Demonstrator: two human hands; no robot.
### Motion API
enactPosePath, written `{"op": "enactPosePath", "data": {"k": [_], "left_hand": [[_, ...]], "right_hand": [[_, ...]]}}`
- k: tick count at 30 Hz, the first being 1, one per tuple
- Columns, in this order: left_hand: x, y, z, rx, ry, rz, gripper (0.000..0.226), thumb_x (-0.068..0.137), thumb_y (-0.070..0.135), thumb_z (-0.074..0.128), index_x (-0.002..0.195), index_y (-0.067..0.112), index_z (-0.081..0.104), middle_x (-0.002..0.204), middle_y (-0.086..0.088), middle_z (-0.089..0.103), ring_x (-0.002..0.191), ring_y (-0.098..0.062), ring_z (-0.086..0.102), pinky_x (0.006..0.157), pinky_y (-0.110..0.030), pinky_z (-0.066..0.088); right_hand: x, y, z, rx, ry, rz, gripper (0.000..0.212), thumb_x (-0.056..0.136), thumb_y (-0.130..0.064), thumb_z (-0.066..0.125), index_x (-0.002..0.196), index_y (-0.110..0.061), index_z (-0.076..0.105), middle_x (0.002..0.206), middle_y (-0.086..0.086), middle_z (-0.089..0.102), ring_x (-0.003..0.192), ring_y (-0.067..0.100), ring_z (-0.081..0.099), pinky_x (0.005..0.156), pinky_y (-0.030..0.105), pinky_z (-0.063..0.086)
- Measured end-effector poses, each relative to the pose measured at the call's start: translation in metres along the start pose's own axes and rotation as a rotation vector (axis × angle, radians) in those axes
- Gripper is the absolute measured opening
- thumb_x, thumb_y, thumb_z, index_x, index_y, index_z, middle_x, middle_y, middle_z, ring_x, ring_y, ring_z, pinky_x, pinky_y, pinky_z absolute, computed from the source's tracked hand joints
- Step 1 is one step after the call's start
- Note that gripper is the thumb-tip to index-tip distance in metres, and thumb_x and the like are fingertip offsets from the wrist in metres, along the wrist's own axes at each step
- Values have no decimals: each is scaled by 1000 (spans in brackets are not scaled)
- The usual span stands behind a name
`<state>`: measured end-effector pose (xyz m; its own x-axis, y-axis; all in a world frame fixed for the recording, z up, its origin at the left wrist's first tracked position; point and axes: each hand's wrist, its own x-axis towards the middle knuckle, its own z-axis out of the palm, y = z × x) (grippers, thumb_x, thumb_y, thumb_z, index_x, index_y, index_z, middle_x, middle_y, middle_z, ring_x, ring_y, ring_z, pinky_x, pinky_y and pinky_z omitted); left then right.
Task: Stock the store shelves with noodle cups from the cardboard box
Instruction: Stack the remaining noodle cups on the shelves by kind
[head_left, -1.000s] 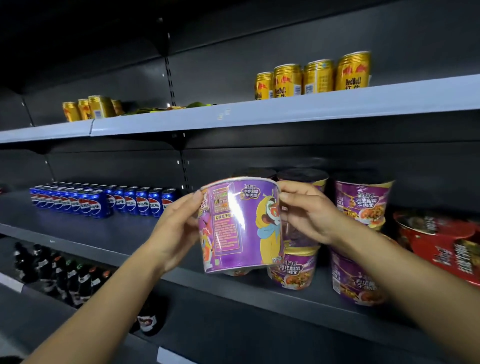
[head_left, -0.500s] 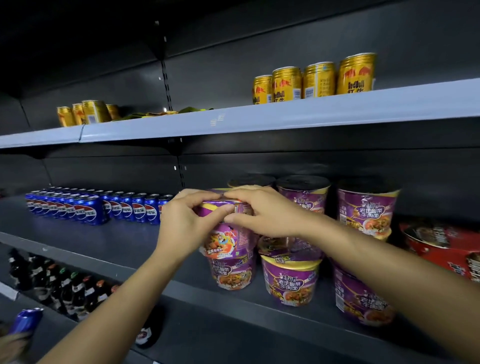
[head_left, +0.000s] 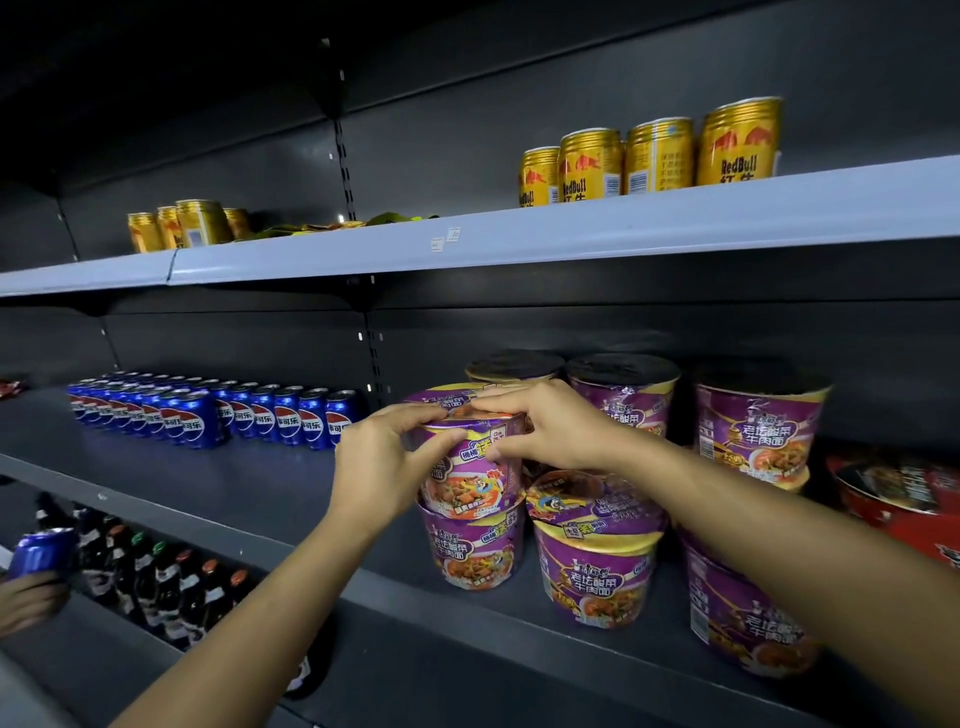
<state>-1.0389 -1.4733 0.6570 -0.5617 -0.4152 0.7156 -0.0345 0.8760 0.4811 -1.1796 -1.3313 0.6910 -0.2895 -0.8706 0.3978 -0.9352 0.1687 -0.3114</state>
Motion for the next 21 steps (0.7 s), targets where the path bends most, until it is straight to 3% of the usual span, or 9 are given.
{"op": "enactPosePath", "data": {"k": [3, 8, 14, 18, 21], "left_hand": [[2, -7, -3, 4, -7, -1, 39, 75, 35, 74, 109, 16, 72, 113, 1, 68, 99, -7, 60, 83, -24, 51], [0, -23, -8, -73, -85, -24, 34, 87, 21, 65, 121, 17, 64, 131, 1, 55, 115, -10, 54, 94, -32, 51], [0, -26, -7, -192, -183, -105, 41, 86, 27, 63, 127, 27, 57, 134, 13, 43, 115, -5, 52, 79, -4, 46], [1, -23, -10, -272, -201, -150, 36, 89, 24, 61, 125, 24, 58, 115, 7, 63, 94, 13, 59, 68, -7, 51], [4, -24, -11, -248, -182, -138, 34, 90, 24, 60, 124, 22, 60, 101, 10, 67, 91, 17, 59, 66, -5, 49]], "right_hand": [[2, 6, 1, 30, 2, -5, 63, 78, -29, 76, 135, -20, 51, 143, -4, 47, 134, 8, 39, 109, 15, 24], [6, 14, 1, 114, -33, 10, 61, 77, -26, 77, 134, -24, 53, 143, -6, 47, 134, 7, 39, 115, 26, 27], [6, 19, 3, 121, -28, 3, 61, 78, -27, 76, 135, -24, 52, 144, -8, 45, 134, 6, 38, 115, 27, 26], [7, 20, 1, 139, -57, 7, 61, 80, -25, 75, 135, -25, 51, 145, -8, 44, 135, 5, 36, 113, 22, 25], [7, 22, -2, 152, -84, 13, 60, 80, -23, 74, 136, -27, 50, 146, -8, 43, 135, 5, 35, 110, 19, 25]]}}
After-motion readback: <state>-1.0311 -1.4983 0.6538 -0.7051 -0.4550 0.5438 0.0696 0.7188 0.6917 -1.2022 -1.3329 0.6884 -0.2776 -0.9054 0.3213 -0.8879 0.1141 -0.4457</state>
